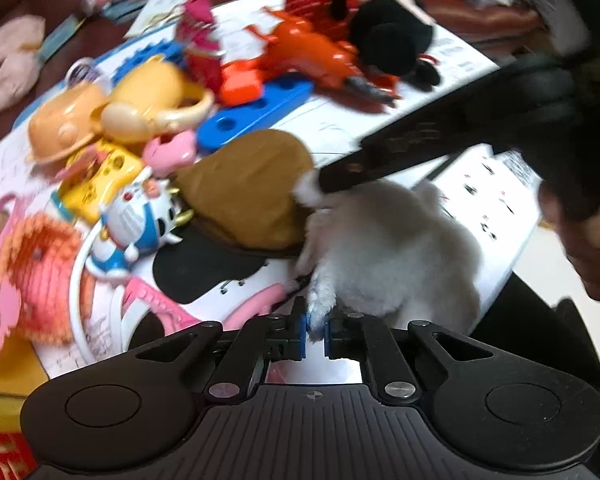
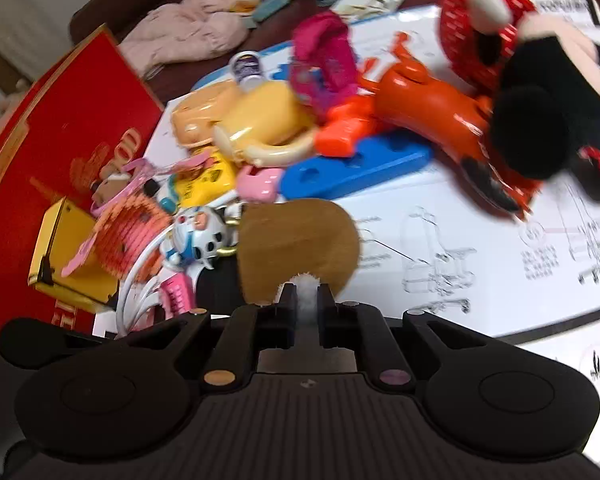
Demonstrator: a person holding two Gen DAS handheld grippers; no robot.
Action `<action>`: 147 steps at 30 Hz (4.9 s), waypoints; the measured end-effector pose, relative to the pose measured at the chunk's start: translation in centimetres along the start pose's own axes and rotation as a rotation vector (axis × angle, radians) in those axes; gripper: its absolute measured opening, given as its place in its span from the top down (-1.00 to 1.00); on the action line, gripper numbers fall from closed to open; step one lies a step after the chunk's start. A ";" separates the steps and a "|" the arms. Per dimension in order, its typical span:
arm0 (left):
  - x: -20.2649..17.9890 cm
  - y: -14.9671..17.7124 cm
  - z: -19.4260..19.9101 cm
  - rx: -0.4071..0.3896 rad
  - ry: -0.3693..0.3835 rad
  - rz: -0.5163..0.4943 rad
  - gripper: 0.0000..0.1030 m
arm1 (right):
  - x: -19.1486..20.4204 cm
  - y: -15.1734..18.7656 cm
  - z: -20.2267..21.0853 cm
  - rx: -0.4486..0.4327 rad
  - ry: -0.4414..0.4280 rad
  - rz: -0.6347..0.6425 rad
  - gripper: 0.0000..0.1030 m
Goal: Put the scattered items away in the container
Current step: 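Pinch the dog's fluffy tail with the right gripper while the left gripper holds its body, then lift the white plush dog with both grippers and carry it over the red box, then open both grippers to drop the white plush dog into the red box, then bring both grippers back over the toys on the table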
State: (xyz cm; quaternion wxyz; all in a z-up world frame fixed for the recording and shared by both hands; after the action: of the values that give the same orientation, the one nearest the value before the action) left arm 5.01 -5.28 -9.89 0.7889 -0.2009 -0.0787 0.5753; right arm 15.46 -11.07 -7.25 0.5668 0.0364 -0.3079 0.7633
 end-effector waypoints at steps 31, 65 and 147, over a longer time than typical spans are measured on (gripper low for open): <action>0.2 -2.0 -0.5 -0.051 -0.062 0.032 0.90 | -1.4 0.8 0.1 -0.012 -0.013 -0.125 0.72; 0.7 -5.4 6.5 -0.183 -0.154 0.036 0.99 | 3.6 -3.6 5.9 -0.160 -0.009 -0.007 0.78; 14.4 -5.5 21.8 -0.439 -0.526 0.230 -0.69 | 18.5 -12.2 5.5 -0.190 -0.134 0.353 -0.59</action>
State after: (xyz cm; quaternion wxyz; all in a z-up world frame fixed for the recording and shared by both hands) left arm 6.73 11.76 10.55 0.6099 -0.2180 -0.3776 0.6618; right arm 18.13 3.76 9.95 0.4036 -0.0211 -0.4169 0.8142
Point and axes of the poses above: each gripper's, at about its wrist camera, not at the fingertips, and z roughly against the way its jaws point, x to its left, y to its underside, the point moved 10 cm from there along -z, roughly the way its jaws point, and after that the axes turned 1 degree about z, right-handed, at the moved point
